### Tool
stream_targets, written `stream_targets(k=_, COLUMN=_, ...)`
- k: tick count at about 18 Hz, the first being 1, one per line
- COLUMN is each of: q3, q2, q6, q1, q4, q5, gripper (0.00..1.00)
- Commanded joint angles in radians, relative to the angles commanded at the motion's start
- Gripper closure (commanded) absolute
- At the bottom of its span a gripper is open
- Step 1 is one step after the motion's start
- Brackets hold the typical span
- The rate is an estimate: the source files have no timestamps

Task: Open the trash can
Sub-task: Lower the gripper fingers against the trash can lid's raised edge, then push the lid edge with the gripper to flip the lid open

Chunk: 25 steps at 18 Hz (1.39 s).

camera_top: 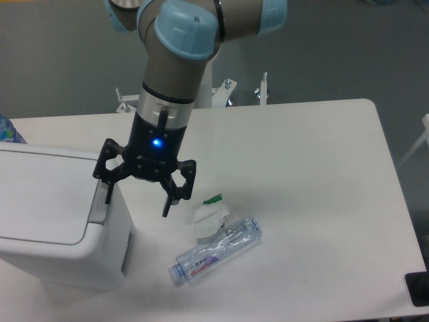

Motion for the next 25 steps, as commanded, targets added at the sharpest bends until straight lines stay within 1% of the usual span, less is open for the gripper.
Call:
stream_targets(k=6, q3=-0.026, q2=-0.002, q6=0.006, q1=0.000, q4=0.040, q5=0.005, gripper=0.00)
stream_targets(k=10, q3=-0.041, q2=0.000, q6=0.008, q1=-0.006, q4=0.041, q5=0.008, gripper=0.00)
stream_targets(k=25, q3=-0.041, q2=-0.006, q6=0.006, q1=-0.012, q4=0.041, q5=0.009, gripper=0.00)
